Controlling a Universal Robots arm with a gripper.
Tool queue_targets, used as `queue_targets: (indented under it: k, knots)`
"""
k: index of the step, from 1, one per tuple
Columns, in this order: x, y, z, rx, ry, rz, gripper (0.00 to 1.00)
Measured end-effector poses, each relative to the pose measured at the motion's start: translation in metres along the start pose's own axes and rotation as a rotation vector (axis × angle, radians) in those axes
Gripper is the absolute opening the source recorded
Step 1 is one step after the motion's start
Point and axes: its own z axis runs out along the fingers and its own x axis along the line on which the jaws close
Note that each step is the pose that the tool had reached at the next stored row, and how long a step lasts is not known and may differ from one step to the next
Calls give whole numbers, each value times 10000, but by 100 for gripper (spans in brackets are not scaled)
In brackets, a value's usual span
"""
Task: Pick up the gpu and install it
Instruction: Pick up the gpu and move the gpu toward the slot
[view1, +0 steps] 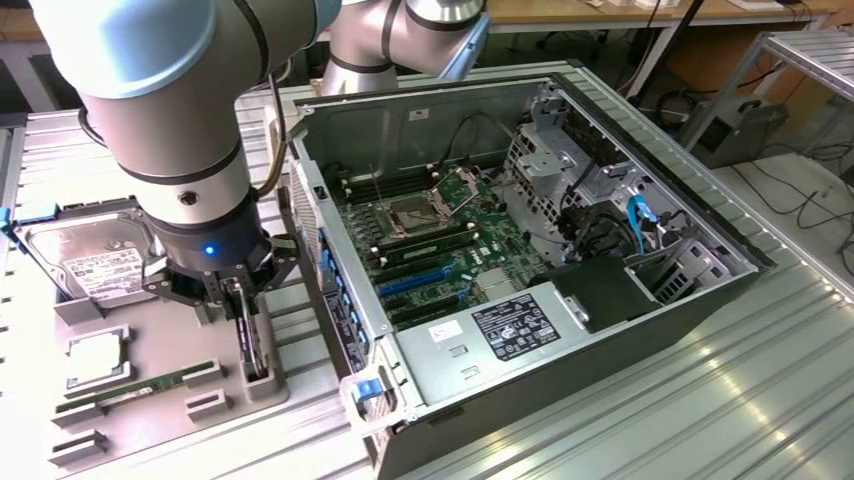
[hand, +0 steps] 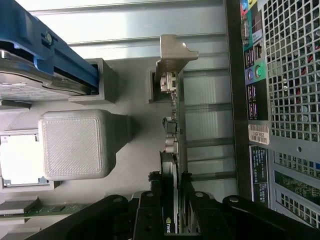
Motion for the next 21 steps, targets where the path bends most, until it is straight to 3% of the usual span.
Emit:
queue_targets:
  k: [4,5,10,21]
  knots:
    - [-1,0,1,-6,21,-259,26]
    - [-6,0,1,-9,54,-376,26]
    - [-28,4,-29,-6,80,-407,26]
    - [-50,16,-283,-4,151,-447,26]
